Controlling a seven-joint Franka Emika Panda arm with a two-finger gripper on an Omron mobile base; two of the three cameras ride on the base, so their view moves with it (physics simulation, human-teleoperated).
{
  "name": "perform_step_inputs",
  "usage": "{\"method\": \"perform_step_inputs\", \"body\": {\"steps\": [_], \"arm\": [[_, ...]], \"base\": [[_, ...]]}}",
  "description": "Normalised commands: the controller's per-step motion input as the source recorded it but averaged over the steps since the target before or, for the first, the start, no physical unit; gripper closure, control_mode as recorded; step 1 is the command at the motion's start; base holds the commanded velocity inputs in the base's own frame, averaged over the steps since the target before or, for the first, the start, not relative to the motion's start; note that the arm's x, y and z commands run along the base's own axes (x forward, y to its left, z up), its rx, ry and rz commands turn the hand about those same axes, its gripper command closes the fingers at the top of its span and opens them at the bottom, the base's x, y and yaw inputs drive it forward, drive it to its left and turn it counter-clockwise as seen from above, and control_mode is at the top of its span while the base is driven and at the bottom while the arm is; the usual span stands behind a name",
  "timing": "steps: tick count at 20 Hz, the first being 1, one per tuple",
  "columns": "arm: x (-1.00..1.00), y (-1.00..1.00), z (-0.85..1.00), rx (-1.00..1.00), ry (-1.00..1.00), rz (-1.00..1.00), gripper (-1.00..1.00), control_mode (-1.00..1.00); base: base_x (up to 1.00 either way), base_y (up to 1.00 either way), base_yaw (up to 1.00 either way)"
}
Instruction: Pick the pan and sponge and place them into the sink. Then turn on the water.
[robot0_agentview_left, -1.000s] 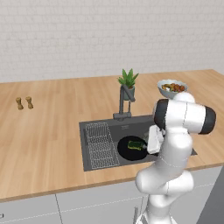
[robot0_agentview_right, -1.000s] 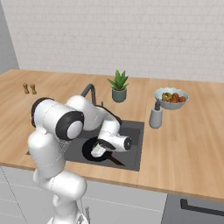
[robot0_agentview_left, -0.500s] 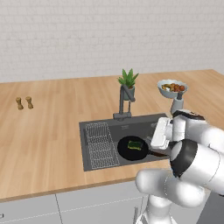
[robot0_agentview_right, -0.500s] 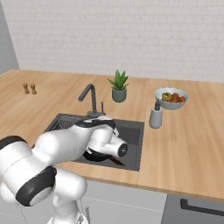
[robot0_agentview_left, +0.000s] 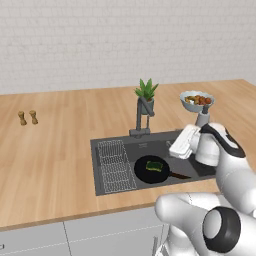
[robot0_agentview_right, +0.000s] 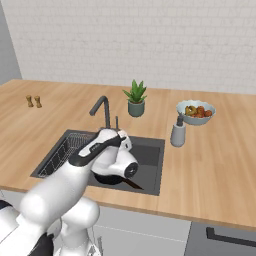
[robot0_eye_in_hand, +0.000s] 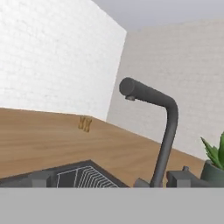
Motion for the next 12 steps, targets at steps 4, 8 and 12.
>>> {"method": "perform_step_inputs", "body": {"steps": [4,8,12], "arm": [[0.03,-0.08,0.16,0.14,0.07,0.00,-1.00,-1.00],[0.11,-0.28,-0.04,0.08,0.12,0.00,-1.00,-1.00],[0.38,-0.20,-0.04,0.02,0.01,0.00,-1.00,-1.00]], "base": [[0.00,0.00,0.00],[0.00,0.00,0.00],[0.00,0.00,0.00]]}}
